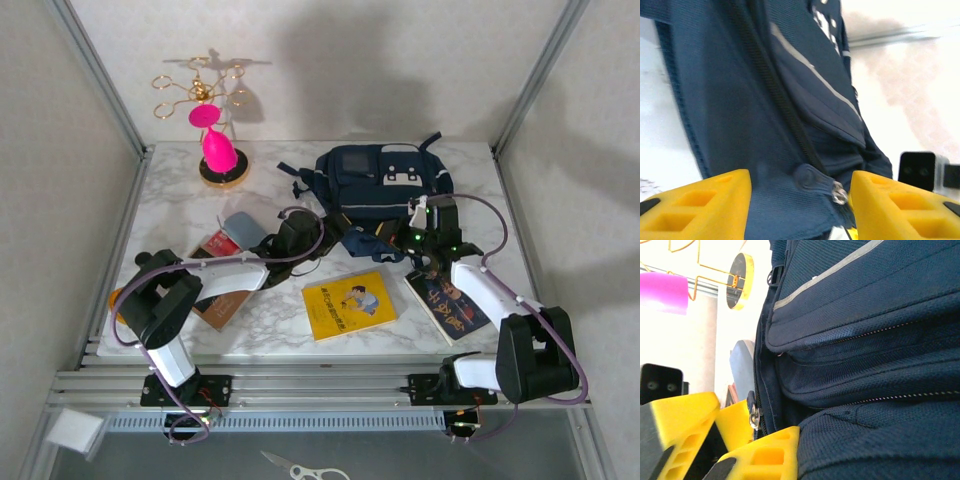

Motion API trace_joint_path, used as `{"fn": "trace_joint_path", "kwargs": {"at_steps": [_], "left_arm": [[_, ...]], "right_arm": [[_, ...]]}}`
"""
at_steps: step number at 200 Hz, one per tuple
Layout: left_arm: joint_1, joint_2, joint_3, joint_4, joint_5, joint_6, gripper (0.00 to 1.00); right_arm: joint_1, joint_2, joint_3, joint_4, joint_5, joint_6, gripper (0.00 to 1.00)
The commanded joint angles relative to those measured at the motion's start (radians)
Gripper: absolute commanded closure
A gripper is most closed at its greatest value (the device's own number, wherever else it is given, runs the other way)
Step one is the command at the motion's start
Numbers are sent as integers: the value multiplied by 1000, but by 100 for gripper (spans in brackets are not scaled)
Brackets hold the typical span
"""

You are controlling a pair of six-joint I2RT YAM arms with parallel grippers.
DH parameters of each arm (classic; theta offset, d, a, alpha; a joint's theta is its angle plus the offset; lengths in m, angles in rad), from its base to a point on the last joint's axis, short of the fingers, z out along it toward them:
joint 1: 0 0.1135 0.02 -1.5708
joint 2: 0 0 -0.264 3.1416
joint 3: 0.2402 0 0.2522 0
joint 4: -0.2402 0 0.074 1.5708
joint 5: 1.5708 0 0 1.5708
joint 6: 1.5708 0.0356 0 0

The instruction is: Pack books, pencil case, and school supplies into a backpack

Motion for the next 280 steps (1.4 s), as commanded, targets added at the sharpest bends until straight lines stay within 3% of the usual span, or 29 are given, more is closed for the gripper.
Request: {"fn": "trace_joint_path", "kwargs": {"at_steps": [1,36,75,135,198,213,280], "left_arm": [[-8,22,22,59,-60,-47,48],[-10,64,45,134,-53,-78,58],[-28,87,58,158,-36,-118,59],[-36,112,45,220,-48,-153,69],[-36,127,37,275,-50,-148,90],[-36,117,33,277,-58,-125,100],[7,19,-46,277,-97,37,100]], "right_arm": [[10,-34,-8,116,-75,11,100],[12,-32,-17,120,-77,4,100],[11,-31,-29,130,-77,8,100],[12,-31,-30,133,-77,9,100],[12,-33,-15,94,-64,-13,100],[11,-39,-6,70,-56,-29,100],[-10,-78,43,-1,-96,-102,100]]}}
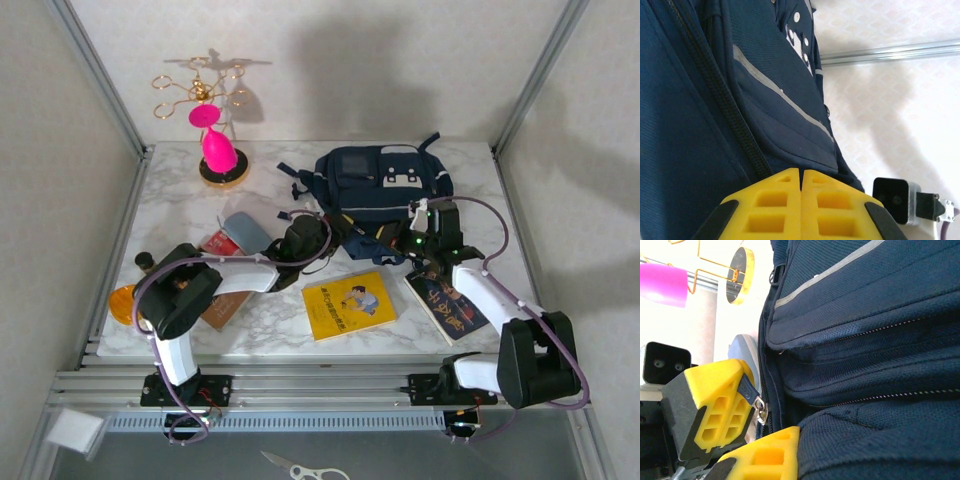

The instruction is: Pack books, pencil case, and school supplies into a backpack

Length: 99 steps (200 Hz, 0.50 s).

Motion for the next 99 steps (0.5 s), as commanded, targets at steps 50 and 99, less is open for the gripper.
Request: {"fn": "trace_joint_path", "kwargs": {"at_steps": [50,99], "left_arm": [[150,-178,-123,19,-47,264,100],[261,-164,-130,8,37,377,100]], "right_arm": [[-58,-103,137,-86,-223,-169,100],[-168,-113,129,-89,-296,-102,100]]}}
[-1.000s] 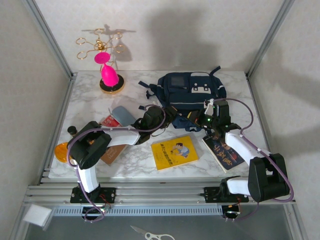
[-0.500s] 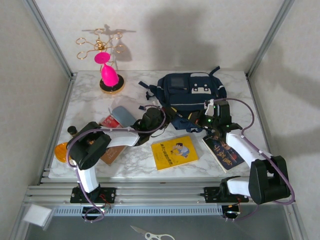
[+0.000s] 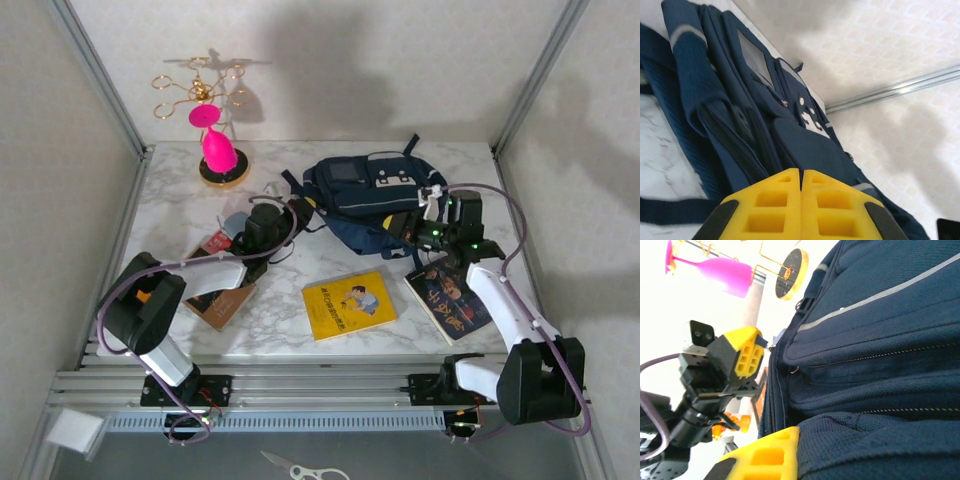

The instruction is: Pack books, pencil case, and school supplies into a backpack

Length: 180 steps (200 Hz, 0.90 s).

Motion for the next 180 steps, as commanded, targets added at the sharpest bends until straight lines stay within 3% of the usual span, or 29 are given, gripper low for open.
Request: {"fn": "trace_joint_path", "kwargs": {"at_steps": [1,53,119,140,180], "left_arm": [[58,15,-2,1,11,101,100],[102,114,-10,32,-52,124,100],[168,262,164,18,-82,197,100],[177,283,233,-74,-92,225,100],[175,201,177,-147,-181,254,100]], "right_arm": [[-50,-21,28,37,-72,3,100],[-64,-41,3,121,-122,64,100],[-50,31,-47,143,-66,42,100],[-22,84,-36,166,-41,40,100],[91,292,86,202,25,-14,100]]}}
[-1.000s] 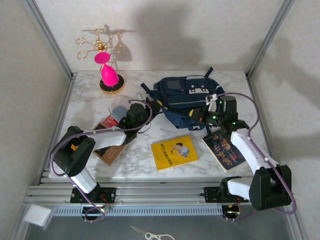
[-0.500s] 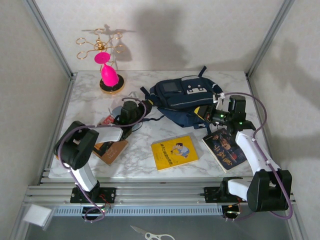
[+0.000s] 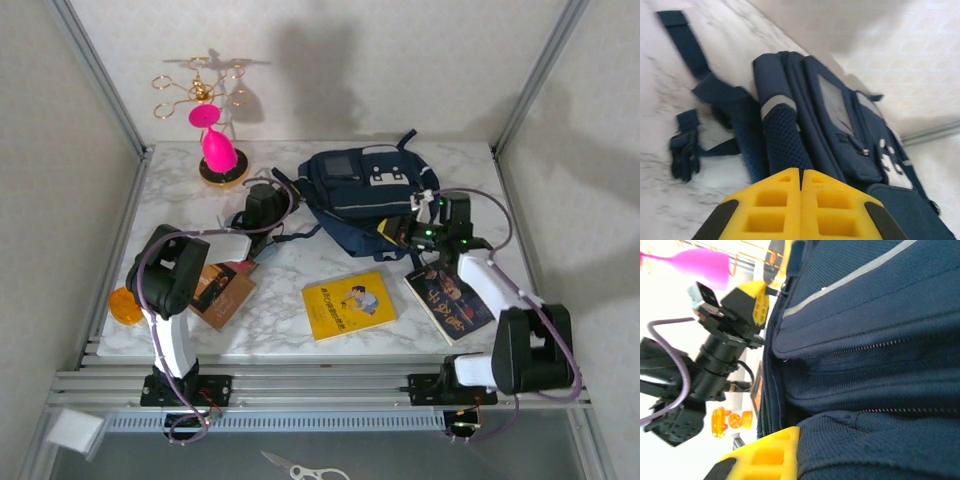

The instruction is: Pack books, pencil case, and school supplies into a backpack

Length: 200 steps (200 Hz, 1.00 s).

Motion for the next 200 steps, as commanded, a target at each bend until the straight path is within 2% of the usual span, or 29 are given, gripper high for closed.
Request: {"fn": "trace_joint_path", "kwargs": {"at_steps": [1,38,46,67,77,88,96,106,119,144,170,200], "left_arm": [[27,-69,-24,-78,-131,44,100],[29,-99,-66,-118,-175,65,100],[29,-93,-57,-122,-156,73,100],[27,-100,-10,-200,-111,105,100],[23,-128,-20,-221,-95,115,83],[20,-167,-42,-252,-60,115,66],[17,-202,-58,-288,-40,108,58],[8,-252,-91,-312,-9,107,53],[-18,-312,-116,-411,2,109,49],[-96,-383,-143,-536,55,160,43],[-169,-374,-127,-630,173,227,41],[-247,-325,-105,-700,213,312,38]], "right_arm": [[50,100,108,79,49,-65,100],[58,227,208,-6,108,-145,99],[59,233,220,-43,132,-157,91],[59,213,217,-101,158,-164,61],[58,183,204,-125,165,-162,49],[60,138,186,-172,197,-161,41],[60,98,171,-219,229,-167,38],[61,41,148,-289,296,-171,33],[65,-30,136,-406,397,-160,29],[136,-173,57,-522,480,-73,24],[249,-315,-60,-582,547,83,20],[371,-459,-197,-626,612,248,16]]}}
